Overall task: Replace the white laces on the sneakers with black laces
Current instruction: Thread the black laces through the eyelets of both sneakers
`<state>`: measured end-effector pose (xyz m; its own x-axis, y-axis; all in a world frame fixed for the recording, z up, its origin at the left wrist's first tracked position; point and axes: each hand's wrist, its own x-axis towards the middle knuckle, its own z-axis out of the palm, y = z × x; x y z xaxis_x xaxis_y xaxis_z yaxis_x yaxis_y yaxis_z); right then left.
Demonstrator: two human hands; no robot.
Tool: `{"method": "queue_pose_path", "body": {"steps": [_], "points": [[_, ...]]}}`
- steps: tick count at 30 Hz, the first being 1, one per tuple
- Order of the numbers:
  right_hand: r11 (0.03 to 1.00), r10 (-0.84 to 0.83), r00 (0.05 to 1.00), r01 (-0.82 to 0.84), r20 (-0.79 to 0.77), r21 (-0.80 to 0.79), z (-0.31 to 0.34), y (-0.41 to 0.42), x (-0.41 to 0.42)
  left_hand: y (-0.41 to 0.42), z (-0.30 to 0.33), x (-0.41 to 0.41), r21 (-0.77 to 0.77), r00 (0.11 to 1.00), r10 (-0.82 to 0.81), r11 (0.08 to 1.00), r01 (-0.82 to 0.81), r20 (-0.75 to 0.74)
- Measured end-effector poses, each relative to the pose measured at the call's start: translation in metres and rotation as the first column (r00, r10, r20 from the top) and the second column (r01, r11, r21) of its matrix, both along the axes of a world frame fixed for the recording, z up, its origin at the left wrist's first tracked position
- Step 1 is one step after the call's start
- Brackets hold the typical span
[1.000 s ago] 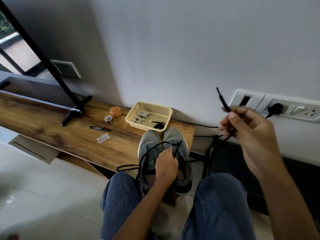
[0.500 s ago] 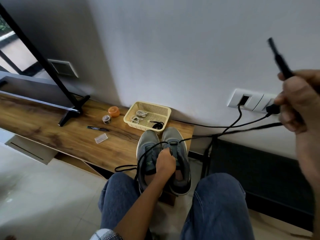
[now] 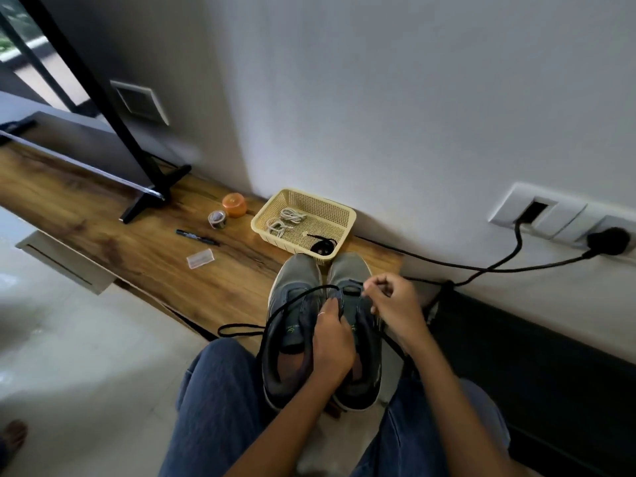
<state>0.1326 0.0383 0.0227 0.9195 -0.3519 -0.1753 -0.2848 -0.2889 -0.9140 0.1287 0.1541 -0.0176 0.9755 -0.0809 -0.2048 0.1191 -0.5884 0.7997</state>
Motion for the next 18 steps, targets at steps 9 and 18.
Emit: {"method": "queue_pose_path", "body": {"steps": [9,18], "points": [[0.999,0.045,0.998,-0.044,0.047,-0.023,-0.061,-0.004,0.019,-0.002,-0.007,-0.010,-0.016,0.998,0.046,0.999,-0.045,0.039],[0.974,0.122,0.988,-0.102,0.090,-0.204,-0.068,-0.007,0.020,-0.006,-0.011,-0.011,-0.043,0.987,0.145,0.989,-0.143,0.066]]}}
